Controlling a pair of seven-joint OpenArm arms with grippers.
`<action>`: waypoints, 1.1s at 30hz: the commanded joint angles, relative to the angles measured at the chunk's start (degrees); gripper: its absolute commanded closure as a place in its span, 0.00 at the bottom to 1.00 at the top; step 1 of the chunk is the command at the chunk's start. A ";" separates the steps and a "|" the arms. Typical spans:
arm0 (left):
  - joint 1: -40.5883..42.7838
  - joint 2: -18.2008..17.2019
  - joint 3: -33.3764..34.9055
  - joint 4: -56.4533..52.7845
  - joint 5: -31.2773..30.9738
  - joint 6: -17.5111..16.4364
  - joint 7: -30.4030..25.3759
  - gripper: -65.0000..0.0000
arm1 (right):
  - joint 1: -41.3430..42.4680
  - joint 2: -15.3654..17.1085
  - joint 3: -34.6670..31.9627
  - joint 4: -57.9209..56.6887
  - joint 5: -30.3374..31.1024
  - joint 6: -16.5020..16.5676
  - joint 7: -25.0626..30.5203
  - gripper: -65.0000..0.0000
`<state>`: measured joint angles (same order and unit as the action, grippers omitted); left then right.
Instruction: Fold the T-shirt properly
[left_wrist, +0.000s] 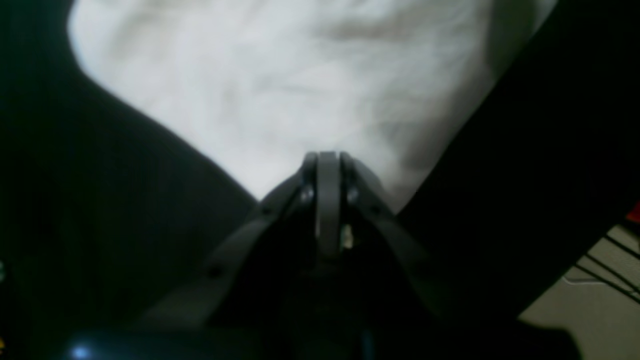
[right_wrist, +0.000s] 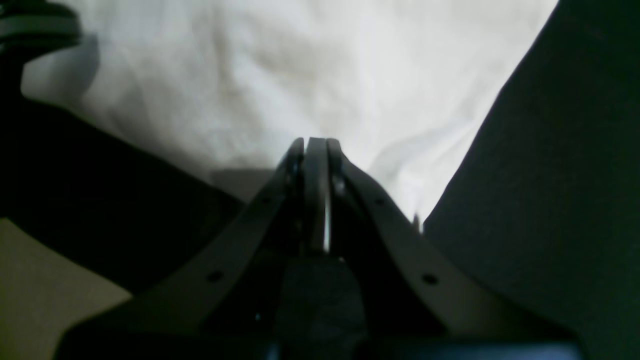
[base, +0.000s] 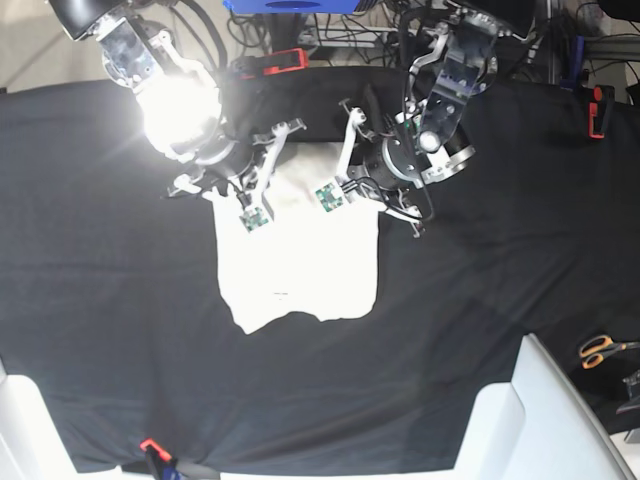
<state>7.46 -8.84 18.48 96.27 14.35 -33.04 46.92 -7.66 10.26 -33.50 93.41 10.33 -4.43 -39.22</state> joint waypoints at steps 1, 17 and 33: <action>-0.83 -0.17 -0.06 -0.14 -0.15 0.03 -0.89 1.00 | 0.76 -0.02 0.13 0.88 0.00 0.07 1.11 0.99; -0.74 -2.72 -0.59 -8.75 0.38 0.03 -5.55 1.00 | 0.58 -0.28 0.13 -10.90 0.18 0.07 6.83 0.99; 3.57 -3.77 -7.27 8.13 -0.06 0.03 -5.47 1.00 | -3.11 4.29 0.22 5.19 -0.09 -2.65 6.83 0.99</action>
<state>10.70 -12.47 11.07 103.57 14.83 -32.82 41.74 -11.00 14.28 -33.56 97.60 10.26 -7.09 -33.21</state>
